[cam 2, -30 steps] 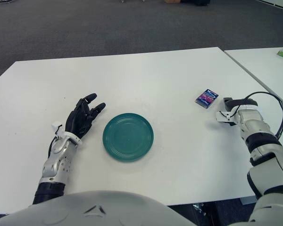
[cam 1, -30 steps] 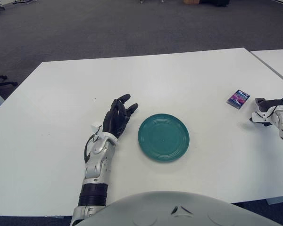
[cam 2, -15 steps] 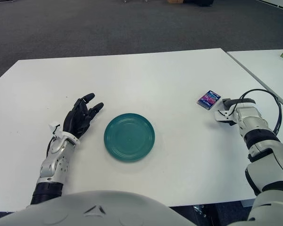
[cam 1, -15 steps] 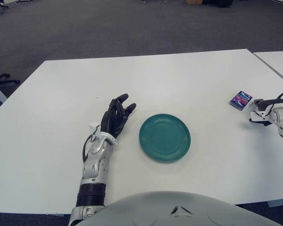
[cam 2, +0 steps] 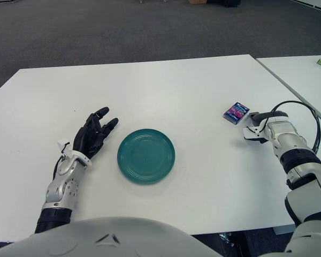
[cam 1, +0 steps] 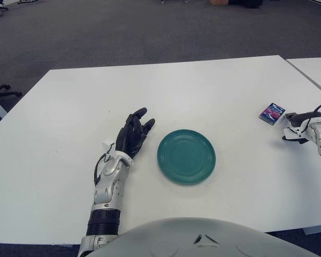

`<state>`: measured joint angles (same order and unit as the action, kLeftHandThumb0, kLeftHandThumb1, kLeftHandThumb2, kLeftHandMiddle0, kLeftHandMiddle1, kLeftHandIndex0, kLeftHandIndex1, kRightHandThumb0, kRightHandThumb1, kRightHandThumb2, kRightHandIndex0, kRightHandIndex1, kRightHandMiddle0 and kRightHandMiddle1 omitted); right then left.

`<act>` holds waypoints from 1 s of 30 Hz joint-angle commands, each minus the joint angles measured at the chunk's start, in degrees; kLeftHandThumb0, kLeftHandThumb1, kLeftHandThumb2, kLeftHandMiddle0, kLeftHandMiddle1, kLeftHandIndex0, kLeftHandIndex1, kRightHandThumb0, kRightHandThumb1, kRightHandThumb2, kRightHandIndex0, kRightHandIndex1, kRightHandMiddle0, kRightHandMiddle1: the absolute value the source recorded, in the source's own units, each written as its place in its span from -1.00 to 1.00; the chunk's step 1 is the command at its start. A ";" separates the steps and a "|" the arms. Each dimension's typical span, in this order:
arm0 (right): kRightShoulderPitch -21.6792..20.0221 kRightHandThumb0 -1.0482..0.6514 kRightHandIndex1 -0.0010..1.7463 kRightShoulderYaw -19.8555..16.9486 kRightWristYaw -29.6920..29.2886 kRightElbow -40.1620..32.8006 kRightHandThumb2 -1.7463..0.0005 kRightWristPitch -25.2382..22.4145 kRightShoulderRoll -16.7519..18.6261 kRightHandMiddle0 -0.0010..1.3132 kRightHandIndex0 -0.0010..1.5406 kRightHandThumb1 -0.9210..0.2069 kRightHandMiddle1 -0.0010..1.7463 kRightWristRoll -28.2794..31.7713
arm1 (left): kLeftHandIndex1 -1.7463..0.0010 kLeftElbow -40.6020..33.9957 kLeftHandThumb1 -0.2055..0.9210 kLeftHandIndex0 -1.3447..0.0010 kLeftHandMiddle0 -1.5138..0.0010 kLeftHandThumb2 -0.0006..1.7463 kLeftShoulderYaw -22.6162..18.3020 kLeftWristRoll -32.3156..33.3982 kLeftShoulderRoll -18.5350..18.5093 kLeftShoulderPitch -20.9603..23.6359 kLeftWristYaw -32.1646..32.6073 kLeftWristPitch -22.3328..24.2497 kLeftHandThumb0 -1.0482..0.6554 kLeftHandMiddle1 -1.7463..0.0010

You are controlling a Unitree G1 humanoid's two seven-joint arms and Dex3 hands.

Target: Put the gum into the plate.

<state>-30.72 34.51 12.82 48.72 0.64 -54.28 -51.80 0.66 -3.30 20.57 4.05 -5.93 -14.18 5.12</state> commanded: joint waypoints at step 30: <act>-5.68 -0.83 -0.96 -3.09 -10.25 14.18 0.36 5.35 -3.53 -1.00 -0.59 -1.00 -0.77 -2.08 | 0.10 -6.47 1.00 1.00 0.50 0.03 7.15 -3.59 3.67 -9.69 1.84 -2.97 -0.78 0.67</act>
<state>-34.24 31.81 5.51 57.10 5.97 -60.56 -54.70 -4.82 3.07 17.71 6.47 -14.96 -13.41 3.22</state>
